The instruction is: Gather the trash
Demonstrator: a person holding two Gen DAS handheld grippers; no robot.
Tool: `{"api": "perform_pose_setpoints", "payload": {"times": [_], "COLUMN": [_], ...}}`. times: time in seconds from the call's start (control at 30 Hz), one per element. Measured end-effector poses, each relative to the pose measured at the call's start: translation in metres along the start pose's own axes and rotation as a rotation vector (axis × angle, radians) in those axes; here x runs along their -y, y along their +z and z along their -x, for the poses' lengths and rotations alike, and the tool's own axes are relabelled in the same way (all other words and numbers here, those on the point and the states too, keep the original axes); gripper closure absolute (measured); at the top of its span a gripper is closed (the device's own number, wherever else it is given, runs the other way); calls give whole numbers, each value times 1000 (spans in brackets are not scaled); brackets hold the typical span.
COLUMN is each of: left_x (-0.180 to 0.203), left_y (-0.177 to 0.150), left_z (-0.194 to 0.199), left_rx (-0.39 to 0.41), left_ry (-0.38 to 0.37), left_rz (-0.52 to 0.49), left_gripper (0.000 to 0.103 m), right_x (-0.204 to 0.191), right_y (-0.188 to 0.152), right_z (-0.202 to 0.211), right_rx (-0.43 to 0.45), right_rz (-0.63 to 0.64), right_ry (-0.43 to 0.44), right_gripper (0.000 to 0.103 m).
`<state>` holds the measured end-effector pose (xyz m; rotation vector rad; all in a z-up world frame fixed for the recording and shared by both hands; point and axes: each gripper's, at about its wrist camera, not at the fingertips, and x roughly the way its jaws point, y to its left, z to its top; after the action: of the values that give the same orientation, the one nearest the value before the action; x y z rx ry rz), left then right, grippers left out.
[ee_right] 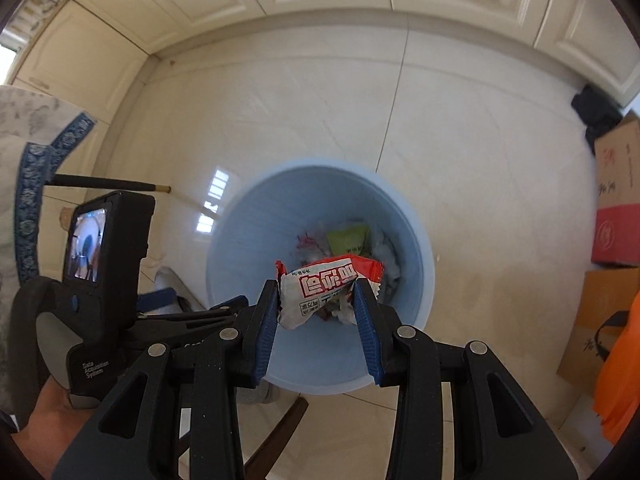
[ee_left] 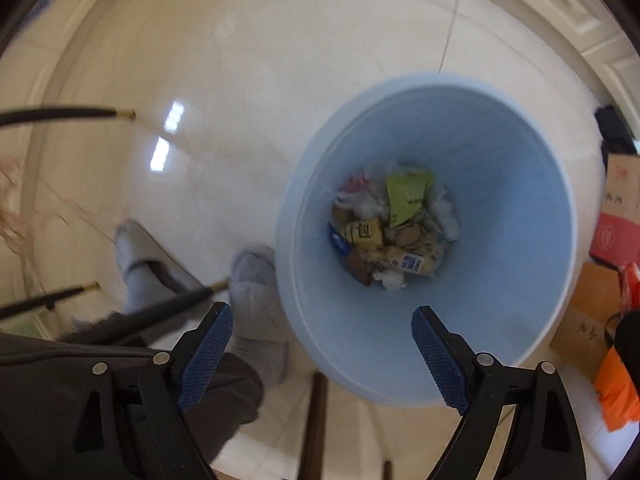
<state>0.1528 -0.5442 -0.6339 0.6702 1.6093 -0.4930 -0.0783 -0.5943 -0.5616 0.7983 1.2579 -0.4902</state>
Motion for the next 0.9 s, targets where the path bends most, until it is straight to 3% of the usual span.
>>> {"api": "perform_pose_setpoints", "payload": {"times": [0.1, 0.17, 0.23, 0.43, 0.7, 0.8, 0.83, 0.87, 0.9], "left_x": [-8, -17, -29, -50, -48, -50, -50, -51, -53], "left_y": [1, -2, -3, -3, -2, -5, -7, -8, -9], "left_z": [-20, -38, -57, -79, -81, -77, -74, -74, -73], "left_rx": [-31, -71, -95, -144, -146, -148, -148, -149, -150], "left_ry": [-10, -54, -71, -59, -71, -80, -82, -83, -87], "left_rz": [-1, 9, 24, 93, 103, 111, 113, 113, 116], "left_gripper": [25, 45, 51, 88, 88, 89, 89, 89, 89], "right_x": [1, 1, 1, 1, -6, -8, -8, -9, -9], "right_y": [0, -1, -1, 2, 2, 3, 2, 2, 2], "right_z": [-17, -29, -40, -72, -88, -92, -93, -92, -93], "right_rx": [-37, -59, -81, -132, -162, -169, -172, -169, -165], "right_rz": [-2, -6, -13, -29, -29, -32, -32, -32, -34], "right_ry": [4, 9, 11, 19, 19, 6, -4, -11, -19], "right_gripper": [65, 65, 65, 65, 65, 59, 52, 33, 26]}}
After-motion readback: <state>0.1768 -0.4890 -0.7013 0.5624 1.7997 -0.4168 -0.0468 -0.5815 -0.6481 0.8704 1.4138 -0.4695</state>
